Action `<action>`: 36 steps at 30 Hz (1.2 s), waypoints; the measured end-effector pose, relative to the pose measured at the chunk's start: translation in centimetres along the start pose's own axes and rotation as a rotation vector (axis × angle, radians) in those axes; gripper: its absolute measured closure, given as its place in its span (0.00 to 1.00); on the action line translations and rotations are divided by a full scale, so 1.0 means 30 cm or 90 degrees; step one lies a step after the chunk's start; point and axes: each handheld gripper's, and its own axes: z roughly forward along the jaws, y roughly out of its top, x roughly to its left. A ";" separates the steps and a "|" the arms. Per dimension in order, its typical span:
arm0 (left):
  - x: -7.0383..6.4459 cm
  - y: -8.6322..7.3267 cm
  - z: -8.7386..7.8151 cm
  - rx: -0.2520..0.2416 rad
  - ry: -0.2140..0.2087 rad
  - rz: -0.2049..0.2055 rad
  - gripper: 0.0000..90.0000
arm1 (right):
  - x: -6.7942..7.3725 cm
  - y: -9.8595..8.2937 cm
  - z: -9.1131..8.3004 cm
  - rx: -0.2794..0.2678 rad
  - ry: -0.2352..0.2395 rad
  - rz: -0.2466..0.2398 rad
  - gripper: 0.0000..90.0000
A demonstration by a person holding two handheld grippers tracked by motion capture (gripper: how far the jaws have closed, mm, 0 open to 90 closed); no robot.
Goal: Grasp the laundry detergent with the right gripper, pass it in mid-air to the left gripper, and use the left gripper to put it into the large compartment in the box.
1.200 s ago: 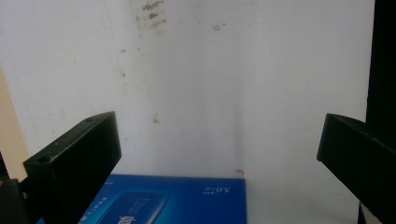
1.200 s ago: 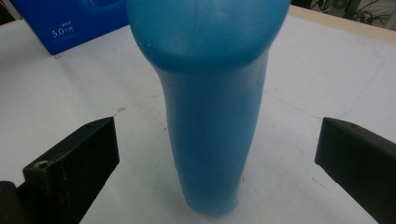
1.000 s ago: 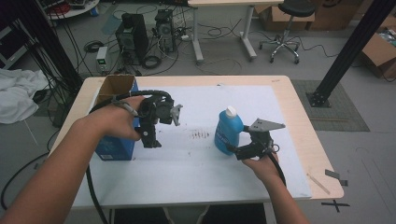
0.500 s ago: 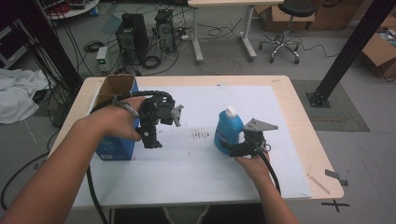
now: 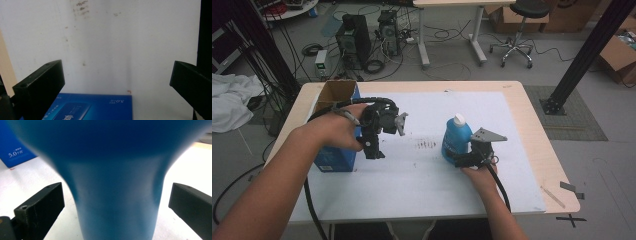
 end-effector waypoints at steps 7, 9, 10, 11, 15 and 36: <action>-0.002 0.001 0.002 0.001 0.001 0.001 0.00 | -0.001 -0.006 0.008 0.003 -0.010 0.004 0.03; 0.000 0.001 0.002 0.001 0.003 0.006 0.00 | -0.001 -0.007 0.009 0.000 -0.010 0.003 0.04; -0.001 0.000 0.003 0.002 0.002 0.004 0.00 | 0.000 -0.007 0.010 -0.001 -0.009 0.003 0.04; -0.002 0.000 0.004 0.002 0.001 0.002 0.00 | 0.000 -0.007 0.010 -0.002 -0.009 0.003 0.05; -0.001 -0.002 0.004 0.002 0.002 0.003 0.00 | -0.004 -0.008 0.013 -0.007 -0.013 0.006 0.06; -0.002 -0.016 0.009 0.002 0.002 -0.004 0.00 | 0.006 -0.010 0.015 -0.027 -0.021 -0.007 0.22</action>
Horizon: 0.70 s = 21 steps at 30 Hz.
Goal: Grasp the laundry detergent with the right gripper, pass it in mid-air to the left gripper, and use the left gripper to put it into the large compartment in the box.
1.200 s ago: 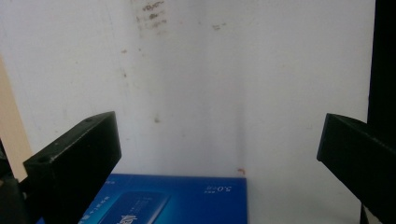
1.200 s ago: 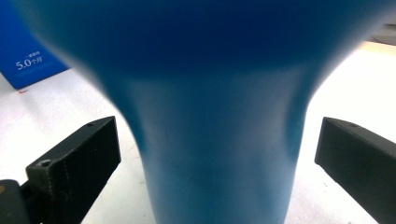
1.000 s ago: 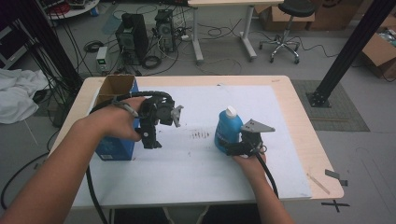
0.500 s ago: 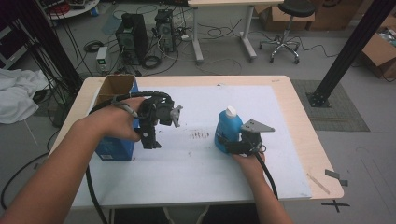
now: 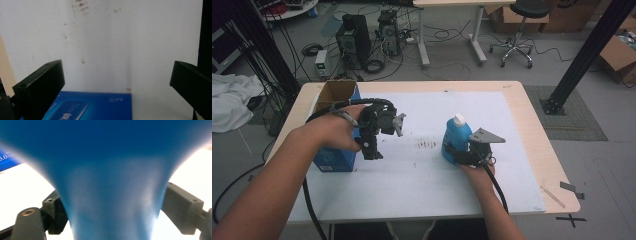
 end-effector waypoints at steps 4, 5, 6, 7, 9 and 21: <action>0.000 0.002 -0.001 0.000 0.001 0.000 0.00 | 0.000 -0.001 -0.005 0.003 -0.002 -0.001 0.26; -0.001 0.003 -0.001 0.000 0.002 0.000 0.00 | -0.001 -0.001 -0.005 0.004 0.000 0.001 0.27; -0.001 0.004 -0.002 0.000 0.001 0.002 0.00 | 0.000 -0.001 -0.005 0.006 0.001 0.001 0.27; -0.001 0.005 -0.003 0.001 0.003 0.006 0.00 | 0.000 -0.001 -0.006 0.006 0.000 -0.001 0.28; -0.002 0.005 -0.003 0.000 0.003 0.003 0.00 | 0.000 -0.001 -0.007 0.006 0.002 -0.001 0.29; -0.004 0.006 -0.003 0.002 0.003 0.001 0.00 | 0.006 -0.007 -0.006 -0.003 0.013 -0.010 0.40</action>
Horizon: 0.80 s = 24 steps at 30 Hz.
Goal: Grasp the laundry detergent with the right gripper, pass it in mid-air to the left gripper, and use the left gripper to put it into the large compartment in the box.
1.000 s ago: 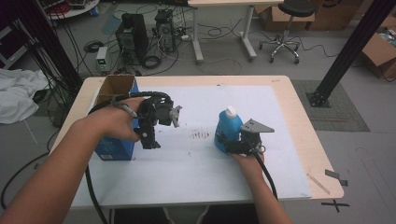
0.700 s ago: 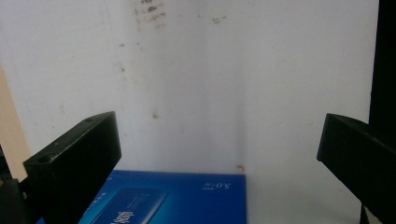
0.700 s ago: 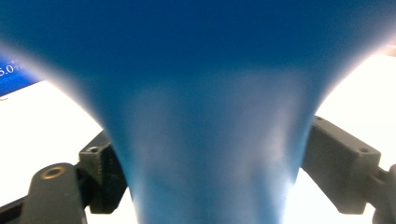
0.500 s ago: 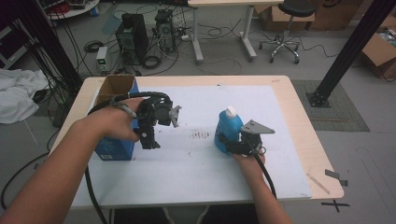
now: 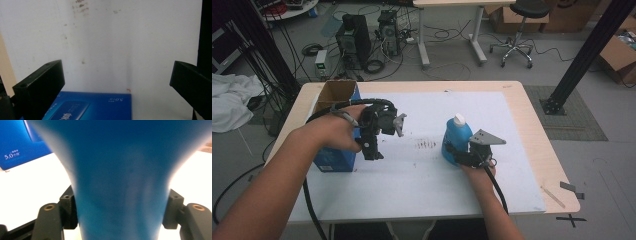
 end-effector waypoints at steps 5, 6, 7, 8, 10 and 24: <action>0.002 0.000 0.003 0.002 0.000 0.000 0.00 | 0.008 -0.004 -0.001 -0.002 -0.005 -0.016 0.47; 0.002 0.000 0.003 0.001 0.000 0.000 0.00 | 0.009 -0.004 -0.001 -0.002 -0.006 -0.018 0.47; 0.002 0.001 0.004 0.001 0.001 0.000 0.00 | 0.009 -0.004 -0.001 -0.002 -0.007 -0.019 0.48; 0.002 0.001 0.004 0.000 0.000 -0.001 0.00 | 0.009 -0.004 -0.001 -0.003 -0.008 -0.022 0.48; 0.004 0.002 0.004 0.000 0.002 0.005 0.00 | 0.012 -0.002 -0.002 0.000 -0.010 -0.030 0.49; 0.014 0.029 -0.016 0.002 -0.001 0.007 0.00 | 0.036 0.129 -0.041 0.012 0.122 -0.112 0.53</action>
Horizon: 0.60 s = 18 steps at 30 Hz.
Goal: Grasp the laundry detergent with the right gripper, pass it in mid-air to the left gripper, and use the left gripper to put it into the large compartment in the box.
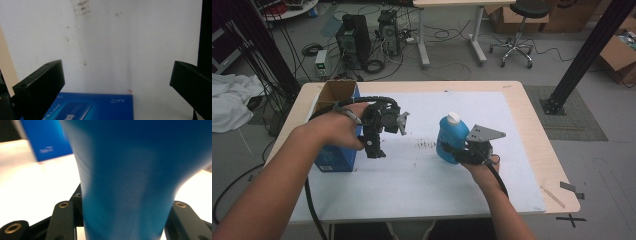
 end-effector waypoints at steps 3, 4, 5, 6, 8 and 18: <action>0.003 0.016 -0.008 0.001 -0.001 0.004 0.00 | 0.002 0.036 -0.008 0.003 0.052 -0.011 0.54; 0.005 0.020 -0.010 0.001 -0.001 0.009 0.00 | 0.003 0.046 -0.010 0.004 0.072 -0.019 0.54; 0.005 0.026 -0.015 0.001 -0.002 0.010 0.00 | 0.006 0.054 -0.011 0.008 0.084 -0.026 0.54; 0.005 0.029 -0.016 -0.002 -0.004 0.009 0.00 | 0.013 0.064 -0.011 0.013 0.096 -0.042 0.54; 0.010 0.040 -0.020 -0.003 -0.008 0.013 0.00 | 0.024 0.078 -0.008 0.023 0.124 -0.059 0.53; 0.003 0.085 -0.033 -0.004 -0.028 0.022 0.00 | 0.079 0.072 0.062 0.054 0.223 -0.104 0.53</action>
